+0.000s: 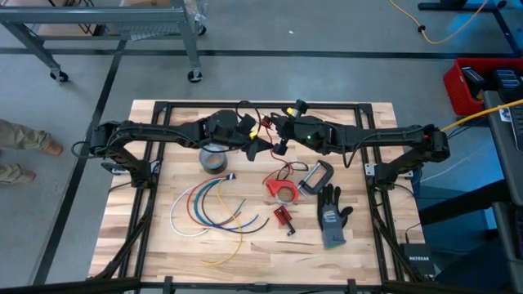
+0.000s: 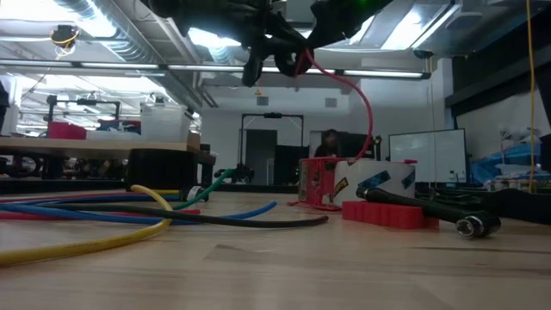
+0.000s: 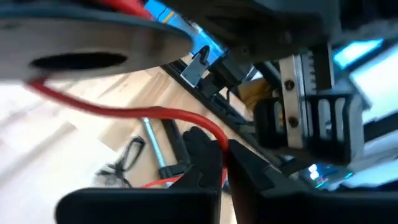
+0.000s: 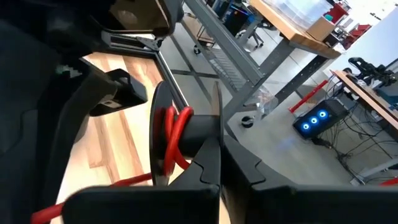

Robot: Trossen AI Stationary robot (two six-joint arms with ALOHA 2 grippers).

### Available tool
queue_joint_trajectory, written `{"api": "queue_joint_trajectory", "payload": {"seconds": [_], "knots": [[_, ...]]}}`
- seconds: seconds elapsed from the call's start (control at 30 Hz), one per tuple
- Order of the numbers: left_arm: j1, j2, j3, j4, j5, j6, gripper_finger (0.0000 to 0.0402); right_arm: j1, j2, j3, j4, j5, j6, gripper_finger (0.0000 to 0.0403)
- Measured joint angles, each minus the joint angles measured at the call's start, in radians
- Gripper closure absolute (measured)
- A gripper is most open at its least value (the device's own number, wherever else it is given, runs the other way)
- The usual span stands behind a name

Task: Coil cords
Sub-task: Coil the red wire onto the spool

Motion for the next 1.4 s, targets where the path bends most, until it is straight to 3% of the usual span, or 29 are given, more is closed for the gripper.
{"api": "queue_joint_trajectory", "payload": {"seconds": [0.2, 0.47, 0.6, 0.9, 1.17, 1.4], "knots": [[-0.025, -0.001, 0.002, -0.081, -0.009, 0.249, 0.0343, 0.0, -0.001, 0.0, 0.003, 0.0, 0.001, 0.04], [-0.031, -0.001, 0.002, -0.208, -0.12, 0.263, 0.0242, 0.0, -0.003, 0.053, -0.027, 0.0, -0.002, 0.04], [-0.031, -0.001, 0.002, -0.238, -0.139, 0.254, 0.0223, 0.0, -0.003, 0.082, -0.053, 0.021, -0.006, 0.04], [-0.059, -0.001, 0.002, -0.246, -0.387, 0.289, 0.0251, 0.0, -0.004, 0.118, -0.077, 0.066, -0.005, 0.04], [-0.078, -0.014, 0.002, -0.303, -0.542, 0.366, 0.0287, 0.0, -0.012, 0.118, -0.098, 0.067, 0.005, 0.04], [-0.047, -0.179, 0.001, -0.49, -0.625, 0.486, 0.0324, 0.0, -0.084, 0.118, -0.222, 0.011, 0.105, 0.04]]}}
